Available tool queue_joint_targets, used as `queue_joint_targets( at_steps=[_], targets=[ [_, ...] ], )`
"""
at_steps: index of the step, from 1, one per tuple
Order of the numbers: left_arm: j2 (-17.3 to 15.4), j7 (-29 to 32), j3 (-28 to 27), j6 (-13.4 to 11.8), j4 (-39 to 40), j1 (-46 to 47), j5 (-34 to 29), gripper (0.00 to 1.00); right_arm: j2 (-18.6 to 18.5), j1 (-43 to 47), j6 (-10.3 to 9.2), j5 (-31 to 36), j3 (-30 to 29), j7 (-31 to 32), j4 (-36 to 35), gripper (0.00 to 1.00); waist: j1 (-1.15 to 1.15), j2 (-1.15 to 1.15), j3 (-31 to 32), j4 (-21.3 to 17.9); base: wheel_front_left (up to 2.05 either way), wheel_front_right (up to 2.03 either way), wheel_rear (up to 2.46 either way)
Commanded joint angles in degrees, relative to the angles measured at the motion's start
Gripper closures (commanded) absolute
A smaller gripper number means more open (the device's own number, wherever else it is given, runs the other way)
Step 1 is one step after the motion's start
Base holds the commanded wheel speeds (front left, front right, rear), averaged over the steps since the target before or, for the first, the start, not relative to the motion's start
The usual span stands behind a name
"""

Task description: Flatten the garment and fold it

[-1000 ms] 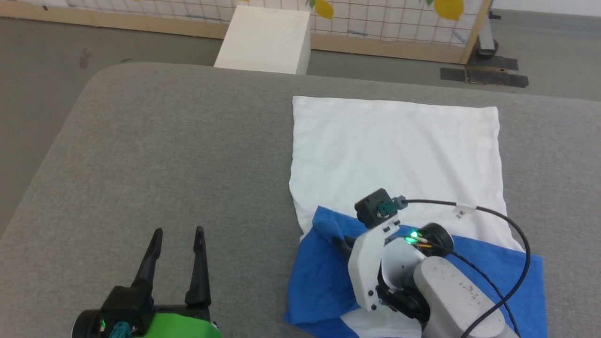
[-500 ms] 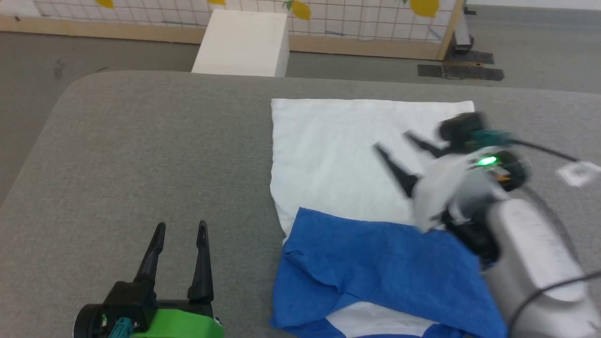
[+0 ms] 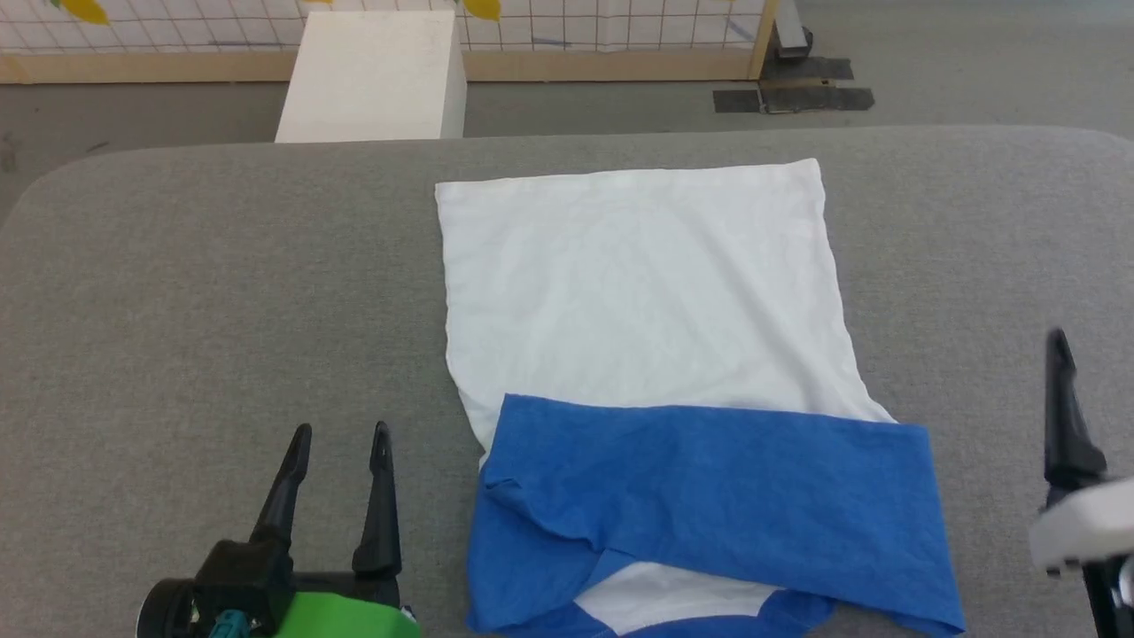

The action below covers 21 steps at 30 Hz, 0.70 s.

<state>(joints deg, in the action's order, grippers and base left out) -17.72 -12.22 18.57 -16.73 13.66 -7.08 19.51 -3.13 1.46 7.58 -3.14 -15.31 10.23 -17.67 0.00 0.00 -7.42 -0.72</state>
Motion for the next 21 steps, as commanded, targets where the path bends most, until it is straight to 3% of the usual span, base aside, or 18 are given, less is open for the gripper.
queue_joint_targets(
  at_steps=[1,7,10,16,21],
  targets=[
    [0.09,-0.55,-0.42,-0.24,-0.2,-0.78,0.24,0.0,0.17,1.8,-0.09,-1.15,-0.49,-1.1,-0.44,0.0,0.0,0.0,-0.54,-0.74,0.0,0.0,0.0],
    [-0.04,-0.75,-1.17,0.77,0.49,1.17,1.4,0.0,0.23,5.29,-0.09,-4.71,-0.29,-3.93,0.51,0.0,0.0,0.0,-1.68,-1.56,0.0,0.0,0.0],
    [-2.07,1.34,-1.32,2.43,1.93,5.78,0.74,0.0,0.23,4.49,-0.09,-4.78,-0.09,-4.42,0.08,0.0,0.0,0.0,-3.12,-1.33,0.0,0.0,0.0],
    [-7.61,13.77,-1.73,7.94,4.0,24.7,0.44,0.0,0.24,1.42,-0.09,-4.39,0.73,-4.5,-2.37,0.0,0.0,0.0,-9.58,-0.4,0.0,0.0,0.0],
    [-11.14,25.2,-1.74,13.72,-1.59,43.28,2.01,0.0,0.24,-1.36,-0.09,-4.09,1.77,-4.41,-4.2,0.0,0.0,0.0,-15.85,-0.5,0.0,0.0,0.0]
  ],
)
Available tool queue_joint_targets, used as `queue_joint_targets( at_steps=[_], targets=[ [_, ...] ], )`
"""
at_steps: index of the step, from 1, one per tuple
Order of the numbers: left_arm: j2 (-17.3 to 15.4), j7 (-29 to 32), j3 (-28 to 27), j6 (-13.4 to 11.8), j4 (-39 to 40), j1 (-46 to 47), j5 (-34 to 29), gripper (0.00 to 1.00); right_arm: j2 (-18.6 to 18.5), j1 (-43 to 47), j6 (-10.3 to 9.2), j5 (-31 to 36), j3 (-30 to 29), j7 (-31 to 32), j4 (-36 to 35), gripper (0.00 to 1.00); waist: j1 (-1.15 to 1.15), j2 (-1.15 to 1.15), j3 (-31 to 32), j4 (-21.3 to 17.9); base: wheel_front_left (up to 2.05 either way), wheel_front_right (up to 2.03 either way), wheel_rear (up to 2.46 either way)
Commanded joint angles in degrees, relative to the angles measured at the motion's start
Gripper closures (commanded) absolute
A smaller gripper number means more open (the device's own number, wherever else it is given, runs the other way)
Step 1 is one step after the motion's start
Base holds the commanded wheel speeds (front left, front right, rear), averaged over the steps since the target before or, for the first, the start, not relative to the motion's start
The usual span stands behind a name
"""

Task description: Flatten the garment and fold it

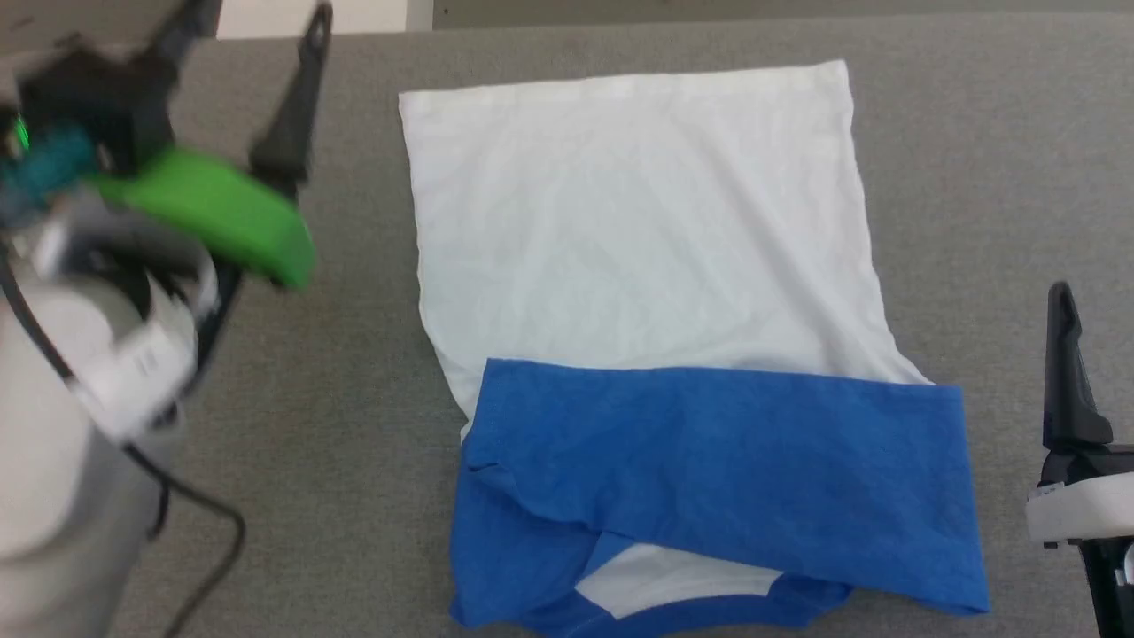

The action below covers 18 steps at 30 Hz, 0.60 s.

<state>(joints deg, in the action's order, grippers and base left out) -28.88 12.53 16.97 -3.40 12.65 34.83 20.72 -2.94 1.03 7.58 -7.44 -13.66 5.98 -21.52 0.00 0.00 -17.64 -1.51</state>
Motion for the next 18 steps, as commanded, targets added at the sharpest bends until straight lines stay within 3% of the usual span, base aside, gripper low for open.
queue_joint_targets(
  at_steps=[1,7,18],
  targets=[
    [-0.17,2.7,-0.22,1.38,-2.74,5.26,1.61,0.0,0.05,-1.52,-0.09,0.27,0.29,-0.16,-0.68,0.0,0.0,0.0,-7.02,0.16,0.0,0.0,0.0],
    [-0.98,11.54,1.93,6.43,-14.1,20.9,2.57,0.0,0.06,-4.74,-0.09,0.15,1.93,-0.49,-1.3,0.0,0.0,0.0,-13.52,-1.98,0.0,0.0,0.0],
    [-0.06,21.32,5.52,8.47,-27.7,29.26,4.21,0.0,0.06,-6.68,-0.09,0.42,3.1,-0.5,-1.44,0.0,0.0,0.0,-20.05,-4.96,0.0,0.0,0.0]
  ],
)
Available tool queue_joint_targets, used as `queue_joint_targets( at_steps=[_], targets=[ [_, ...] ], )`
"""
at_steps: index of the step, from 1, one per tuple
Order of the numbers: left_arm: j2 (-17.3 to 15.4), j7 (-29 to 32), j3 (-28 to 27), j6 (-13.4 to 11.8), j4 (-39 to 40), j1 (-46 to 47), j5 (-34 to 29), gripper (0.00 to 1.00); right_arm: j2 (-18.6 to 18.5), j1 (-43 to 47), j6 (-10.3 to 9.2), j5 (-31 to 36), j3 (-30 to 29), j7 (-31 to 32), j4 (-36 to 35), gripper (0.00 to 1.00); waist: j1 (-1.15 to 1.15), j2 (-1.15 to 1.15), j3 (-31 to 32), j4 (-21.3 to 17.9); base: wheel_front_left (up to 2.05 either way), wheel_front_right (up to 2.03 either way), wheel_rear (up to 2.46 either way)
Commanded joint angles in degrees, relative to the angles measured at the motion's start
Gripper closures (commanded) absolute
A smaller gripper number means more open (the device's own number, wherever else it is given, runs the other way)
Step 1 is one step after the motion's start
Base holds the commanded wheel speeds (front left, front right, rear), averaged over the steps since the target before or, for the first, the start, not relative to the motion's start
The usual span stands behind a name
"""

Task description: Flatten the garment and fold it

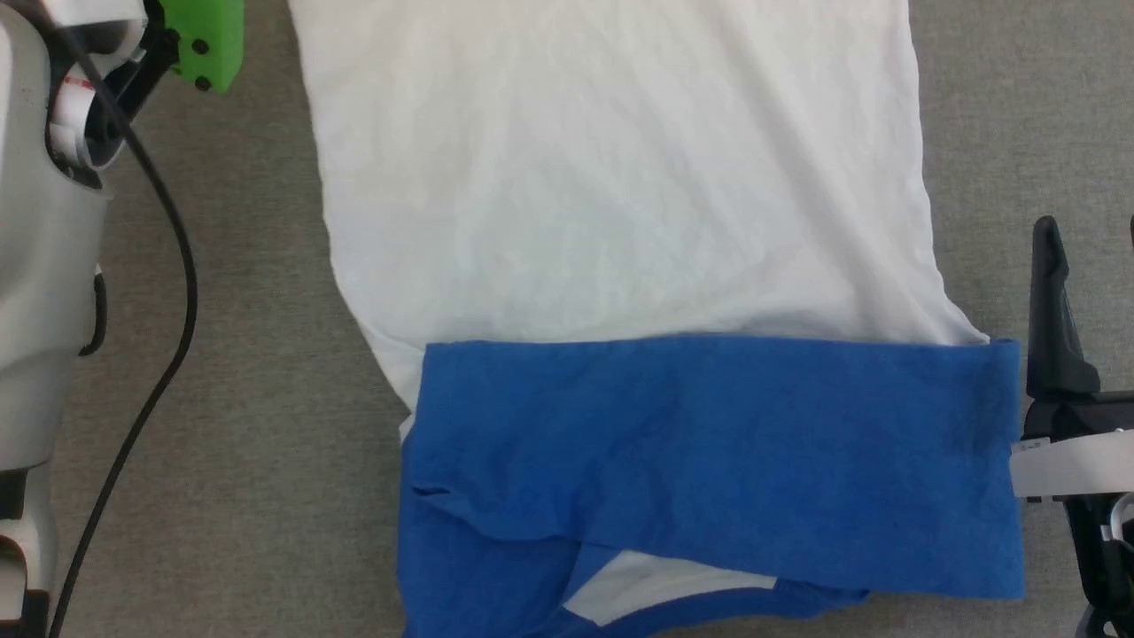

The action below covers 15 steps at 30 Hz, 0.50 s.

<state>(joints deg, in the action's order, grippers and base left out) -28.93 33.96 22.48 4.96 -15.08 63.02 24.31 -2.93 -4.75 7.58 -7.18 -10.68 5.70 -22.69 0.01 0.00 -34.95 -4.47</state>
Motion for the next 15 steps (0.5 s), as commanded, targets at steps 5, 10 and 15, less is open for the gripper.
queue_joint_targets(
  at_steps=[5,10,15],
  targets=[
    [-0.74,3.39,-0.47,0.1,-2.02,0.86,2.7,0.0,0.05,-1.59,-0.09,-0.45,0.81,-0.36,0.07,0.0,-0.01,0.0,-4.86,-3.61,0.0,0.0,0.0],
    [-1.99,5.64,-0.67,-0.51,-2.5,-0.21,3.34,0.0,0.05,-1.5,-0.09,-0.86,0.01,-0.51,0.74,0.0,-0.01,0.0,-6.42,-4.59,0.0,0.0,0.0],
    [-3.8,9.54,0.4,-0.04,-3.11,-2.65,4.34,1.0,0.05,-1.67,-0.09,-1.14,-0.25,-0.77,0.9,0.0,-0.01,0.0,-7.28,-5.08,0.0,0.0,0.0]
  ],
)
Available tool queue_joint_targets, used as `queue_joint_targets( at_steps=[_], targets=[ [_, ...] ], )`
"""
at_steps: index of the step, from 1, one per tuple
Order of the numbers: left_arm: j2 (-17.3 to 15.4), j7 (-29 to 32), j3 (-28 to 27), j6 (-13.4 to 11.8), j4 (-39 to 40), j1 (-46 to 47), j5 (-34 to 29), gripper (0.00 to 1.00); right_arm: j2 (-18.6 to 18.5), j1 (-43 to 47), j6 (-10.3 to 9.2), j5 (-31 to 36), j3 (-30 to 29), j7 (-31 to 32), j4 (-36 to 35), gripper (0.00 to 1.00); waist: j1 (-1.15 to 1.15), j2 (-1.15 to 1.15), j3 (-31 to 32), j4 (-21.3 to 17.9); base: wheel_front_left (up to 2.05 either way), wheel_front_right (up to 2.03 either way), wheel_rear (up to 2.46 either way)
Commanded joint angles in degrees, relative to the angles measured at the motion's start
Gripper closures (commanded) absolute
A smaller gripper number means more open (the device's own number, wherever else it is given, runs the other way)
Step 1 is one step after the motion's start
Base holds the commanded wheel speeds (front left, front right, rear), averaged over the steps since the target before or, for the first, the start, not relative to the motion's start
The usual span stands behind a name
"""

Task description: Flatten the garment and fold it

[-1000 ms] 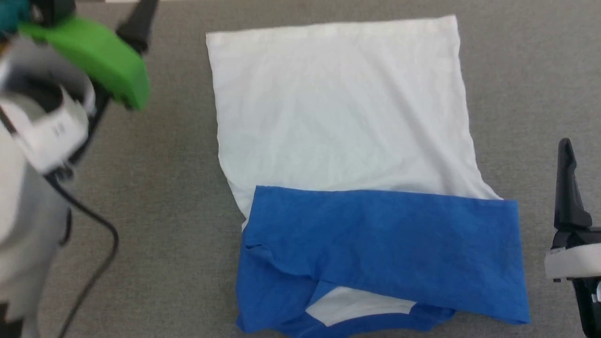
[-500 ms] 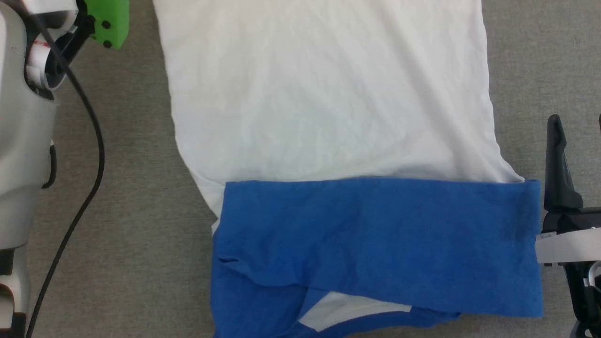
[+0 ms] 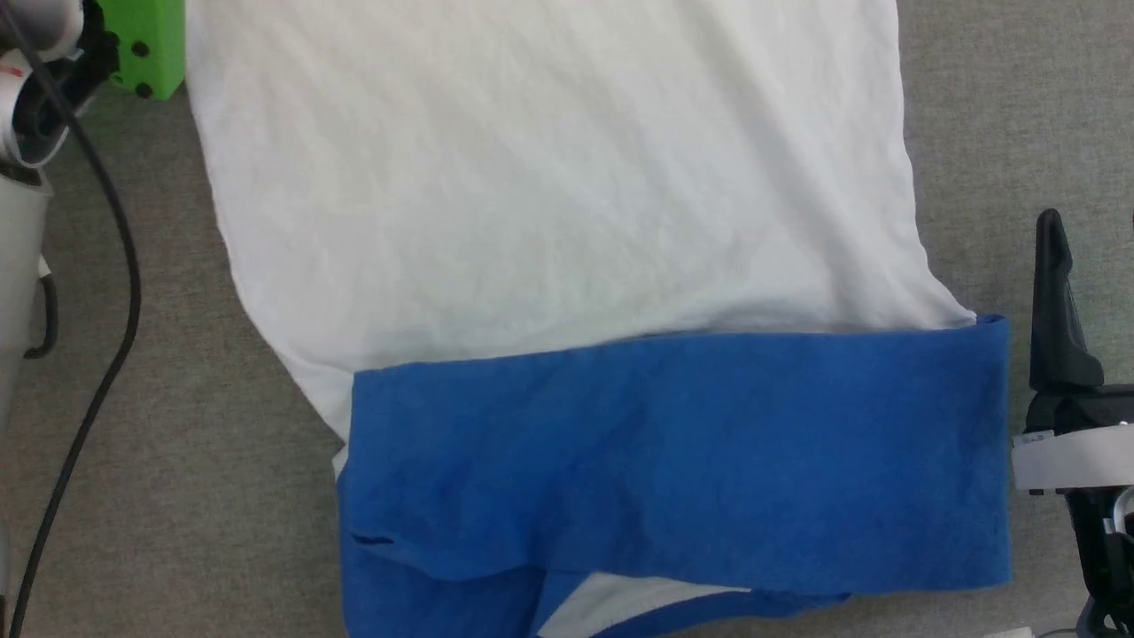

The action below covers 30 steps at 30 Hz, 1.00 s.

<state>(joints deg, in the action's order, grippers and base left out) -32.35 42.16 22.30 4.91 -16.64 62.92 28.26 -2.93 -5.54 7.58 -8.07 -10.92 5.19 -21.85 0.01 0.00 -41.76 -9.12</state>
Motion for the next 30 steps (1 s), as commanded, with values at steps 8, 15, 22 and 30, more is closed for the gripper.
queue_joint_targets(
  at_steps=[8,15,22,30],
  targets=[
    [-0.26,1.24,0.95,0.24,-0.13,-4.54,1.96,1.0,-0.24,-5.93,-0.09,3.0,0.37,3.37,-3.74,0.0,-0.01,0.0,1.18,0.66,0.0,0.0,0.0],
    [1.11,-1.68,1.67,0.28,-0.27,-5.56,2.13,1.0,-10.68,-23.51,-0.09,-2.8,-0.06,15.99,-6.32,0.0,-0.01,0.0,3.13,2.14,0.0,0.0,0.0],
    [3.19,-3.08,3.01,0.68,-0.39,-4.3,2.37,1.0,-17.65,-44.01,-0.09,-7.5,2.54,33.17,5.6,0.0,-0.01,0.0,2.75,5.07,0.0,0.0,0.0],
    [6.65,-4.03,5.91,1.26,-1.0,-1.86,2.18,1.0,-14.85,-54.27,-0.09,-3.73,3.77,45.33,24.09,0.0,-0.01,0.0,1.28,10.0,0.0,0.0,0.0]
  ],
)
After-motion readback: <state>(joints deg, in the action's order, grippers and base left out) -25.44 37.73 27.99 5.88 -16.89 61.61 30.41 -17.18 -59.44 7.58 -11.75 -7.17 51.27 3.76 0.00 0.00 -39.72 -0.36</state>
